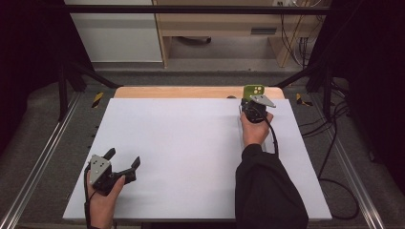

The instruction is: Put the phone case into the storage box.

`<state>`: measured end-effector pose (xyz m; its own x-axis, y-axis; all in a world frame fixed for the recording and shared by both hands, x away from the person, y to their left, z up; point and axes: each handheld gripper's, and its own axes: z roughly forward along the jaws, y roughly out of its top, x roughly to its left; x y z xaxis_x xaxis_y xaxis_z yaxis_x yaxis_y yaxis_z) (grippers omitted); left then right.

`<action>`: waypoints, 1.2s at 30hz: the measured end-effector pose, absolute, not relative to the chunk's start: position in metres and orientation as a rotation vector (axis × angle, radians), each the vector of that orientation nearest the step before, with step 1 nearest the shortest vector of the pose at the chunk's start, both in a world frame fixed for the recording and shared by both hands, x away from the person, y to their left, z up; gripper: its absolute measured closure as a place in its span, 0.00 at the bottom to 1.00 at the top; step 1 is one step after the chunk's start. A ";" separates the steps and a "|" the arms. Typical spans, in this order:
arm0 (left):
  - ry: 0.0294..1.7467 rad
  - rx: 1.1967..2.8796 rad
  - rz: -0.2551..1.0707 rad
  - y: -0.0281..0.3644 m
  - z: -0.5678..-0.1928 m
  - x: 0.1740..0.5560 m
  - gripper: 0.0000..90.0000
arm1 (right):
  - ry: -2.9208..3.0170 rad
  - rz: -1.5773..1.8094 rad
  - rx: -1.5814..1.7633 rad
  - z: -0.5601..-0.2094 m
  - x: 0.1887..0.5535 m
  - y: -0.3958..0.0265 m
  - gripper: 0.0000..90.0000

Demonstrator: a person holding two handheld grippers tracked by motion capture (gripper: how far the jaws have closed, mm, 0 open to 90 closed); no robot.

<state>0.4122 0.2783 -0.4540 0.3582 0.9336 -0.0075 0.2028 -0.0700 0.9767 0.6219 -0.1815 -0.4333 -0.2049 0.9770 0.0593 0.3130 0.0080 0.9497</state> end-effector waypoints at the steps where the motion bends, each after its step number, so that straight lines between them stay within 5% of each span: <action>1: 1.063 1.538 0.847 0.278 -0.454 0.412 0.05 | 1.598 1.220 1.356 -0.434 0.622 -0.182 0.98; 36: 1.085 1.535 0.862 0.286 -0.455 0.413 0.05 | 1.639 1.217 1.358 -0.444 0.631 -0.184 0.98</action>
<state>0.4131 0.2857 -0.4554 0.3367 0.9416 -0.0046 0.2087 -0.0699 0.9755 0.6310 -0.1839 -0.4439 -0.2283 0.9716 0.0621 0.3402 0.0199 0.9401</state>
